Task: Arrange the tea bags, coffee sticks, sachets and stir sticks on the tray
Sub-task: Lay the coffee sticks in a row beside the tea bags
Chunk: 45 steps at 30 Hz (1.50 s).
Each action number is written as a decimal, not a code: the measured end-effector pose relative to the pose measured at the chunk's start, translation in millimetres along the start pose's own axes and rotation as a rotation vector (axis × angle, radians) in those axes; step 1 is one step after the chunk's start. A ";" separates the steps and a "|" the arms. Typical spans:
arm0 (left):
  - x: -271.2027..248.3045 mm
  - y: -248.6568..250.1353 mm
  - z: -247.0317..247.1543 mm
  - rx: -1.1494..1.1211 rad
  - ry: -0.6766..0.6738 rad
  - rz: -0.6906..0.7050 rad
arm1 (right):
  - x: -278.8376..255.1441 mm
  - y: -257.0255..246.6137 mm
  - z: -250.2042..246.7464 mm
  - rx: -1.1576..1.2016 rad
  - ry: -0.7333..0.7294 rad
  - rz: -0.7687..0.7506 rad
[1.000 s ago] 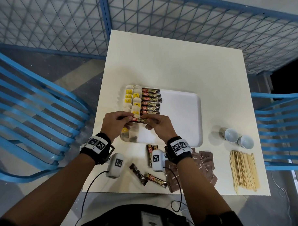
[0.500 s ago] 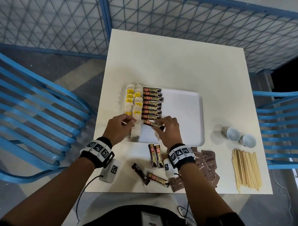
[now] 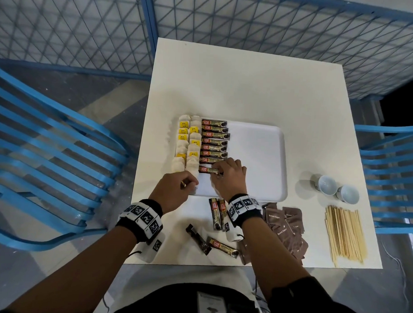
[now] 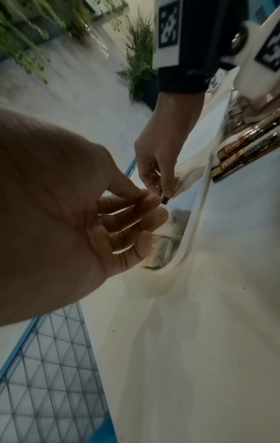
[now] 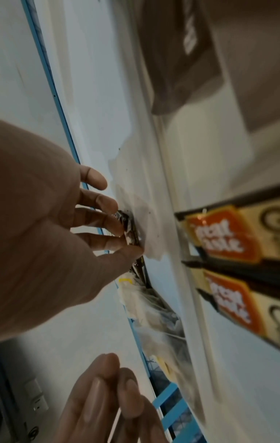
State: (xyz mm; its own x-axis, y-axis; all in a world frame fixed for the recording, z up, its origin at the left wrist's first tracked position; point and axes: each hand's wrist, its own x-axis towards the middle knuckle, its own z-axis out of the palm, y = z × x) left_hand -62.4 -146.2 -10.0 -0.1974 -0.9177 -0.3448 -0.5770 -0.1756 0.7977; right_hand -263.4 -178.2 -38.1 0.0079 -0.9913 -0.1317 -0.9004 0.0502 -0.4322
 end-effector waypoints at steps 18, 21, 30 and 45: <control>-16.1 1.0 15.1 0.111 -0.145 0.133 | -12.2 1.8 -12.8 0.134 0.070 -0.024; -25.8 1.9 23.7 0.195 -0.256 0.147 | -30.4 6.3 -21.4 0.237 0.065 -0.040; -57.8 -10.2 59.5 0.559 -0.415 0.255 | -104.5 24.7 -24.5 0.072 -0.088 -0.063; -95.6 -21.7 54.9 0.374 -0.191 0.098 | -106.7 3.6 -20.0 0.010 -0.366 -0.021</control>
State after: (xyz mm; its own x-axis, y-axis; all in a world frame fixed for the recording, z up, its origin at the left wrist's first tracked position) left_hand -74.5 -35.0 -21.5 -0.3887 -0.8349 -0.3897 -0.7886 0.0827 0.6094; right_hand -276.2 -74.7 -7.8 0.1826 -0.8831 -0.4323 -0.8940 0.0338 -0.4468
